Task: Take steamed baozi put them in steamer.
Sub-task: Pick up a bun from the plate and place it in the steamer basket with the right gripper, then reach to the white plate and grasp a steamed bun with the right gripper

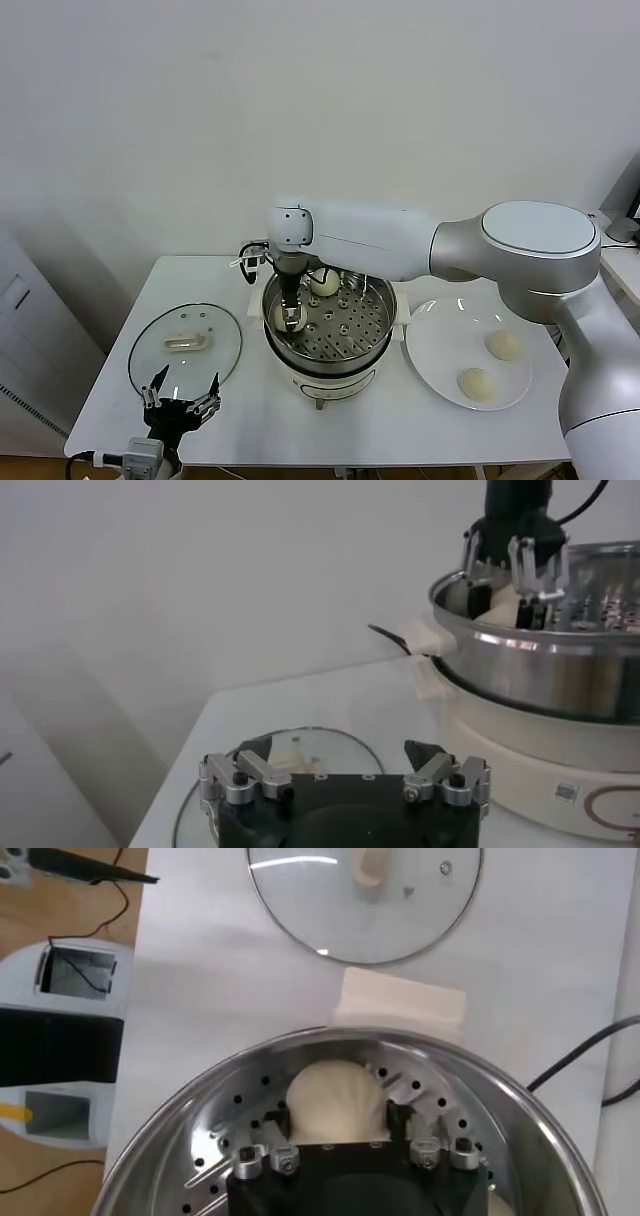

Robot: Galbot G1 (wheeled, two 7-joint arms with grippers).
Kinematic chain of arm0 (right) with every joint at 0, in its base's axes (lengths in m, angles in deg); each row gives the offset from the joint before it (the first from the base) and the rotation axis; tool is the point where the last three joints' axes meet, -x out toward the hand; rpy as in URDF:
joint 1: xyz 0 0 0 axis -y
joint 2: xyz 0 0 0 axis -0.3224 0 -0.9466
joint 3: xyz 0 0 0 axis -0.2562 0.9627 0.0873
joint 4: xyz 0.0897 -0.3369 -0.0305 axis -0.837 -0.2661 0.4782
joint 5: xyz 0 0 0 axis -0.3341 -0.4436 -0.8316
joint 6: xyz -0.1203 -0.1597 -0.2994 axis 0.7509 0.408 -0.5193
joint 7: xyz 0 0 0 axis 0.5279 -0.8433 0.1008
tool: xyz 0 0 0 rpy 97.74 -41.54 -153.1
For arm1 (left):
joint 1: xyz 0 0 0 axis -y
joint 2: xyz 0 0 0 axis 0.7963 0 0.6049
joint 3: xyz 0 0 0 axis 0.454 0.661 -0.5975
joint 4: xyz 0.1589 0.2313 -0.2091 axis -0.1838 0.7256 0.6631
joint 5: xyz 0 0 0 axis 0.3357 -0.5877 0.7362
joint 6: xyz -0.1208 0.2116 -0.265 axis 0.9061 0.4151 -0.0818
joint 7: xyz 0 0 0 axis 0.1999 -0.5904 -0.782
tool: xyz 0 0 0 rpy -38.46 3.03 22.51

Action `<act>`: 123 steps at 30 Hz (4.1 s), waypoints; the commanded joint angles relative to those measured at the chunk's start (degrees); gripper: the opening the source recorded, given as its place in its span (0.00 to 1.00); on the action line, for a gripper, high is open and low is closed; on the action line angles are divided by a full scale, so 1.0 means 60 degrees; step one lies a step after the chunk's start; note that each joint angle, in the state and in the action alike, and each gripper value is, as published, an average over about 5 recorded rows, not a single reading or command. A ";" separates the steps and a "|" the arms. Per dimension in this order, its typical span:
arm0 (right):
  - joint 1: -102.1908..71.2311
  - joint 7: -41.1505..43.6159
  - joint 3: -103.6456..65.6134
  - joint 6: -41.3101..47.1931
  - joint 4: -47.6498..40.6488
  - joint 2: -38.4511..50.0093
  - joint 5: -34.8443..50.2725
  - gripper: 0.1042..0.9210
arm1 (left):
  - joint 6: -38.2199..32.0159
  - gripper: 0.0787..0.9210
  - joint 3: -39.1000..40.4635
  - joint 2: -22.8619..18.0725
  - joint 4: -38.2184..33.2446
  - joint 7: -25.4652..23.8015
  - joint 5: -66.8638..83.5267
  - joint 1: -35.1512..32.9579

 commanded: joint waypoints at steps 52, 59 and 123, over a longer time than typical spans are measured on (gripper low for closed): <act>-0.6145 0.2042 -0.6510 -0.4461 0.3709 0.9495 -0.6112 0.88 | -0.0211 0.88 0.0103 -0.0194 0.0149 -0.0110 0.0450 -0.0524; -0.6805 0.2072 -0.7042 -0.4541 0.3304 0.9320 -0.6457 0.88 | -0.0164 0.88 0.0127 -0.0172 0.0240 -0.0177 0.0423 -0.0508; -0.6357 0.2225 -0.7086 -0.4410 0.2073 0.8481 -0.6305 0.49 | 0.0093 0.88 0.0023 -0.0214 0.0628 -0.0256 0.0441 -0.0121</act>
